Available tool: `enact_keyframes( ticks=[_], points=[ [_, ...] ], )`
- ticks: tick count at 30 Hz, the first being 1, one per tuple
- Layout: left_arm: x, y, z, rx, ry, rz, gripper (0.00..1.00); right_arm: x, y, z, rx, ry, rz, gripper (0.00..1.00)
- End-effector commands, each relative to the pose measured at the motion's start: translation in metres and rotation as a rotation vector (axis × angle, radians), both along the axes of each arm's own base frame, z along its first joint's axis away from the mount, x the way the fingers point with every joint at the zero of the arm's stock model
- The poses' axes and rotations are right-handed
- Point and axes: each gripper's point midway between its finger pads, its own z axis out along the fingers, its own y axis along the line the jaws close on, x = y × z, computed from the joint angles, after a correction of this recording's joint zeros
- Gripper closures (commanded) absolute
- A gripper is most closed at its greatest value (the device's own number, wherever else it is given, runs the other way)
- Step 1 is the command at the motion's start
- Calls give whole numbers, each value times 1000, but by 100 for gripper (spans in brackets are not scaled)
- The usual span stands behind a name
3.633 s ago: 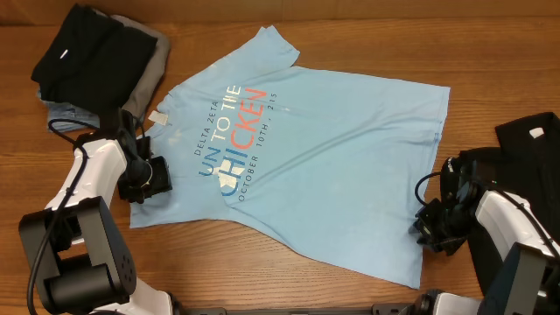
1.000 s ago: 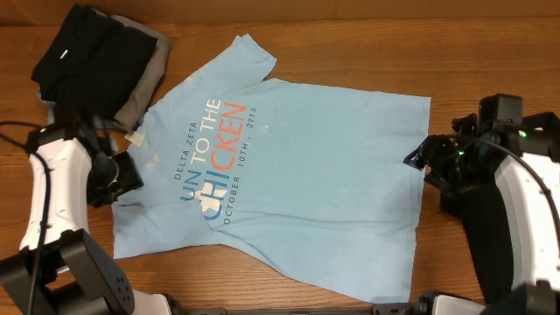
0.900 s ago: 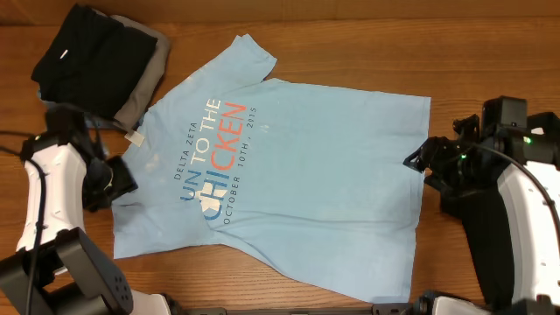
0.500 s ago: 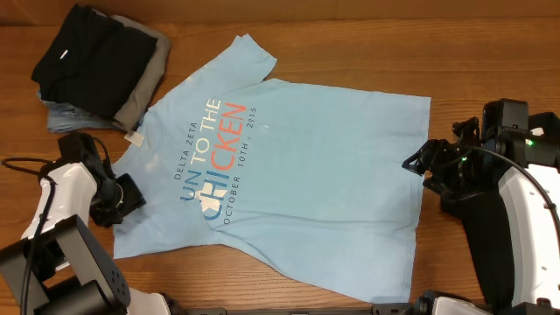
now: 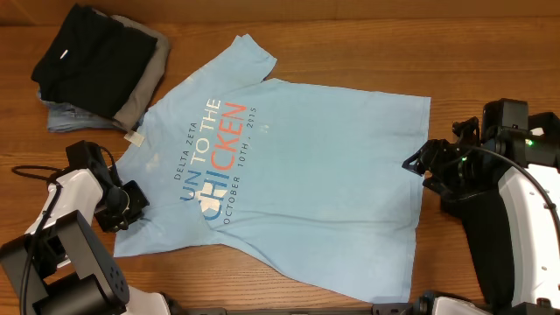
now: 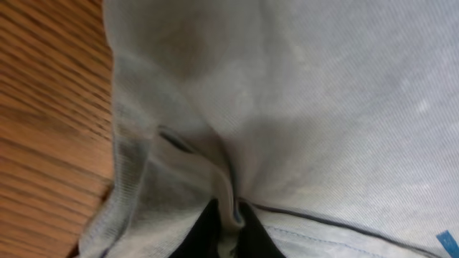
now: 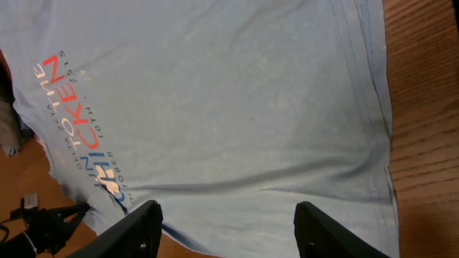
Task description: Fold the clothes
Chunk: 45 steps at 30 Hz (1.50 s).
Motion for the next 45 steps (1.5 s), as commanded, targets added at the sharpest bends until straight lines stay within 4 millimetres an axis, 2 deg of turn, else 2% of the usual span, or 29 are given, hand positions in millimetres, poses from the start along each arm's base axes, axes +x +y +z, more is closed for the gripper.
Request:
enact_keyframes(
  ticks=[1,4,7,11,14,17,20,22,26,29,31,35,37,39,41,45],
  points=[
    [7,-8,5,-43,-17,-23,91,5,1,11,-5,-43,11,37],
    [13,-6,16,-48,-19,-25,89,4,-6,8,-43,-34,2,37],
    [19,-3,32,-49,-18,-28,82,0,-14,4,-94,-7,-11,37],
    [24,-1,43,-46,-24,-41,75,-2,-16,3,-105,5,-17,36],
    [24,-1,42,-45,-22,-45,71,-3,-16,2,-104,10,-16,36],
    [21,-1,39,-44,-17,-51,54,-4,-15,2,-103,13,-16,36],
    [15,-3,29,-46,-7,-50,50,-5,-15,2,-102,19,-15,36],
    [10,-6,20,-49,0,-50,50,-5,-15,2,-102,18,-16,36],
    [-1,-11,5,-55,12,-50,62,-4,-15,2,-103,15,-16,36],
    [-6,-14,2,-63,26,-49,77,-4,-15,2,-102,16,-16,36],
    [-4,-13,3,-61,23,-49,78,-4,-15,2,-103,15,-16,36],
    [0,-10,9,-58,18,-46,55,-5,-15,2,-103,16,-16,36],
    [3,-8,12,-52,10,-47,27,-5,-15,2,-102,18,-16,36],
    [5,-7,12,-48,6,-47,28,-5,-15,2,-103,18,-16,36],
    [8,-6,12,-42,-6,-48,36,-5,-15,2,-102,18,-16,36],
    [18,-2,14,-30,-48,-49,62,-5,-15,2,-102,18,-16,37]
  ],
)
